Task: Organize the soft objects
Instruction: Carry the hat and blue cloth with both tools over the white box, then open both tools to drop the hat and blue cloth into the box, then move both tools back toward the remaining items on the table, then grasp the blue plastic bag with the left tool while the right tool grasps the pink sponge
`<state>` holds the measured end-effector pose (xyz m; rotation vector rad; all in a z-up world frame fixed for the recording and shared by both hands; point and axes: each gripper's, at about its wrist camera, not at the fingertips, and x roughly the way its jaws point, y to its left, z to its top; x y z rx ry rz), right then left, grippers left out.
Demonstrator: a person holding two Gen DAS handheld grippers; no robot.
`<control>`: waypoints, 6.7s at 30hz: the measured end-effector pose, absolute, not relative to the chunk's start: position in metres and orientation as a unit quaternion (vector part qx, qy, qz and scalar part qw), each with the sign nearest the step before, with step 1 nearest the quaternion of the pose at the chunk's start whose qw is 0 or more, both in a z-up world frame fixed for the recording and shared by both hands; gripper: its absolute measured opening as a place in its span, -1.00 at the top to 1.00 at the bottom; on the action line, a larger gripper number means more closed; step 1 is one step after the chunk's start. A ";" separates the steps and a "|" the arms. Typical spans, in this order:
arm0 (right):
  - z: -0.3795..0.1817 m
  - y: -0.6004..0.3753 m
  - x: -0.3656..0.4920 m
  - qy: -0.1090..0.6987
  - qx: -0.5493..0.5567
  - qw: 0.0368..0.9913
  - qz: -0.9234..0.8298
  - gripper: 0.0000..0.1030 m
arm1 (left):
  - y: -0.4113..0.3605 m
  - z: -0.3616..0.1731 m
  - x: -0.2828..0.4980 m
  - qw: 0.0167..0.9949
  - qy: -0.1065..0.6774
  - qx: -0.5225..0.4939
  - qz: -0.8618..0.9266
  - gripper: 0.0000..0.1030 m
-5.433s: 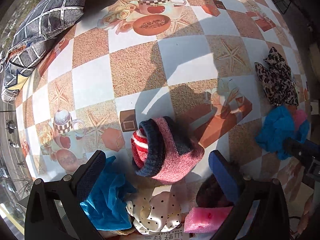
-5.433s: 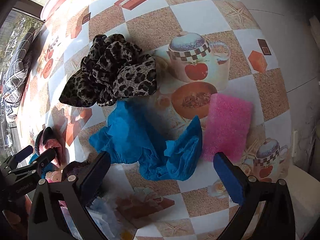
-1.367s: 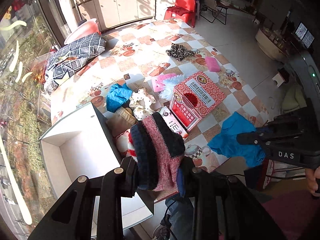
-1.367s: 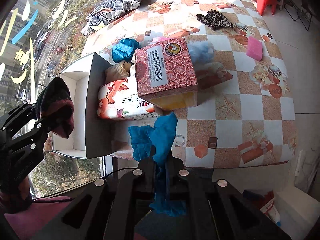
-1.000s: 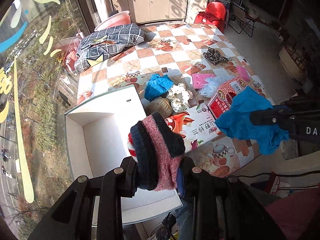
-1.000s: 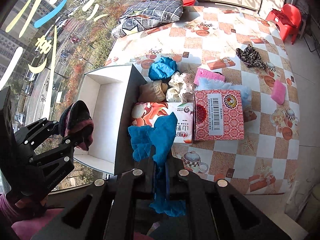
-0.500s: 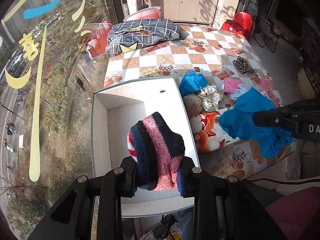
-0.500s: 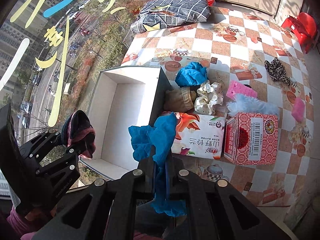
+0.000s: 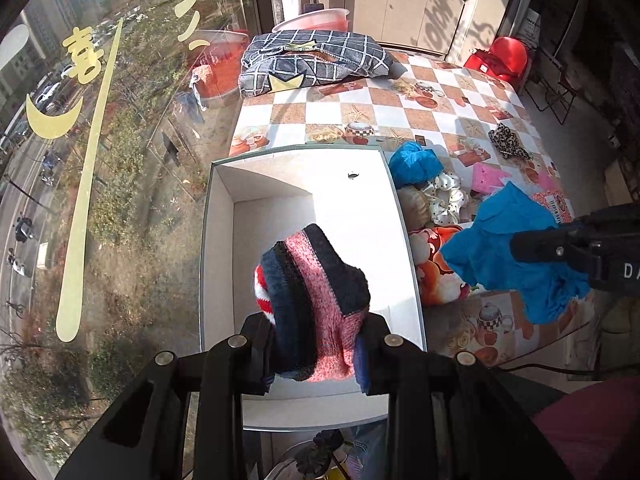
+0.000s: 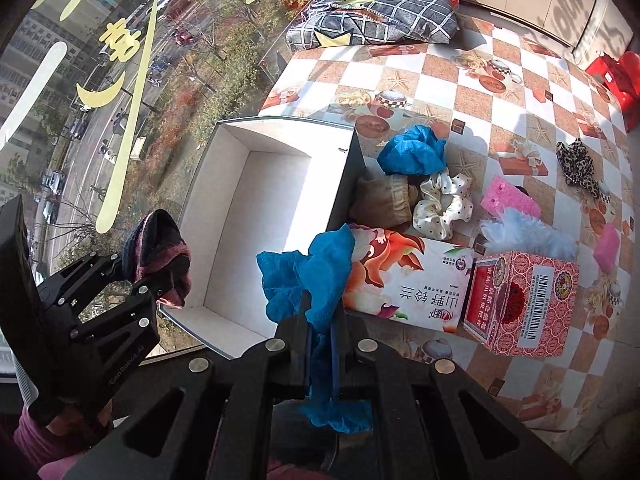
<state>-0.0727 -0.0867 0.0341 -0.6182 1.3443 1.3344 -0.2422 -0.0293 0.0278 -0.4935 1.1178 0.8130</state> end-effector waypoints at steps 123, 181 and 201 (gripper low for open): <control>0.067 -0.121 0.020 0.616 -0.140 0.629 0.453 -0.98 | -0.026 0.029 -0.200 0.760 0.522 -0.263 0.286 -0.99; -0.202 -0.139 0.339 0.711 -0.168 0.647 0.218 -1.00 | 0.092 -0.198 0.061 0.528 0.730 -0.335 0.276 -0.96; -0.160 -0.178 0.325 0.697 -0.122 0.656 0.263 0.09 | 0.069 -0.102 0.053 0.663 0.626 -0.230 0.341 0.33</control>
